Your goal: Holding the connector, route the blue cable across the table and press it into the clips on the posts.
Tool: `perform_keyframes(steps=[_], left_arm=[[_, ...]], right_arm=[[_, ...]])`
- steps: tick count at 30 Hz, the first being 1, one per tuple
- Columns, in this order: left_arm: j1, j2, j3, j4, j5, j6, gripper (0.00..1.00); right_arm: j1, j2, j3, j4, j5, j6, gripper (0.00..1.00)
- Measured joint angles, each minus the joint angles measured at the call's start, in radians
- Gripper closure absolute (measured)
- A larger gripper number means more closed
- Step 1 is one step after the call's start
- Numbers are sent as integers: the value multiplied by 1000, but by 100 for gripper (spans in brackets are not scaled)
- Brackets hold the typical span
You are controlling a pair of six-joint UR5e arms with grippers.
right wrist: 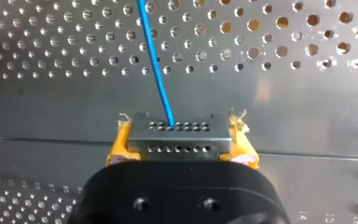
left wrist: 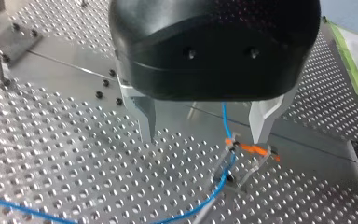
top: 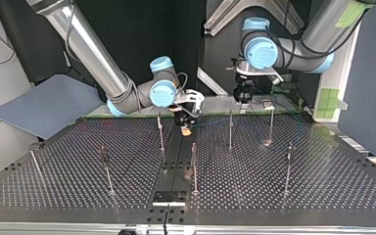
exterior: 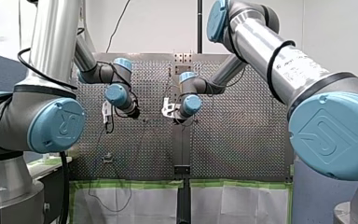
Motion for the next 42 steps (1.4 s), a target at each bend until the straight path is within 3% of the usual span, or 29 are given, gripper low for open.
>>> perform_keyframes(steps=[16,23,34,42], left_arm=[[-68,-18,-10,50,7,0,0],[-132,-79,50,58,-32,-12,0],[-236,-186,157,52,-132,-74,0],[-230,-258,228,61,-151,-86,0]], right_arm=[[-21,0,0,4,-1,24,100],[-26,0,1,7,-2,35,100],[-34,0,3,13,-3,32,100],[-43,0,8,13,-2,31,100]])
